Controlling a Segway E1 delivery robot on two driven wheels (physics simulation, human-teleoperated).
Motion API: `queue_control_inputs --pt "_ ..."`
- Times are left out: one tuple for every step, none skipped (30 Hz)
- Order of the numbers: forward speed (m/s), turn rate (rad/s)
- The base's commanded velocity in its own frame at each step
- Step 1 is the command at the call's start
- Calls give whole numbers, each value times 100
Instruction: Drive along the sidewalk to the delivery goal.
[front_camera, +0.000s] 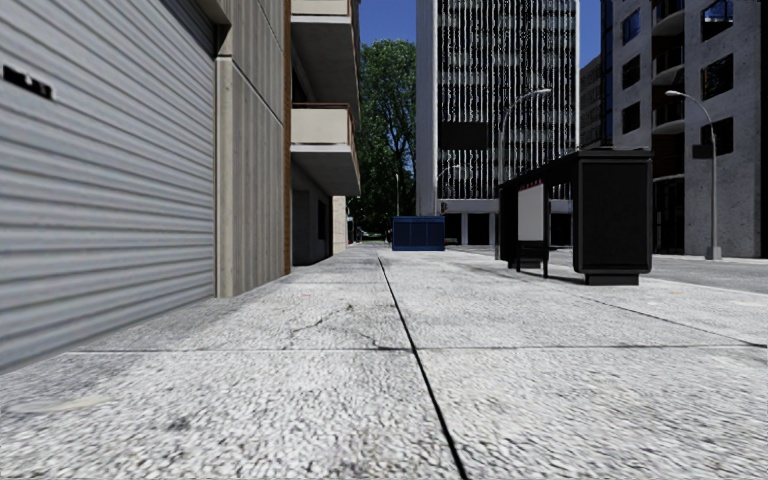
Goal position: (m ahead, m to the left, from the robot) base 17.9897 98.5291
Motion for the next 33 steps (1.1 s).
queue_control_inputs --pt "200 19" --pt "200 17" --pt "200 15" --pt "200 15" --pt "200 0" --pt "200 0" --pt "200 0" --pt "200 0" --pt "200 0" --pt "200 0" --pt "200 0" --pt "200 0" --pt "200 0" --pt "200 0" --pt "200 0" --pt "200 0" --pt "200 0" --pt "200 0" --pt "200 0" --pt "200 0" --pt "200 0" --pt "200 0" --pt "200 0" --pt "200 0" --pt "200 0" --pt "200 0" --pt "200 0" --pt "200 0" --pt "200 0" --pt "200 0" --pt "200 0" --pt "200 0" --pt "200 0"
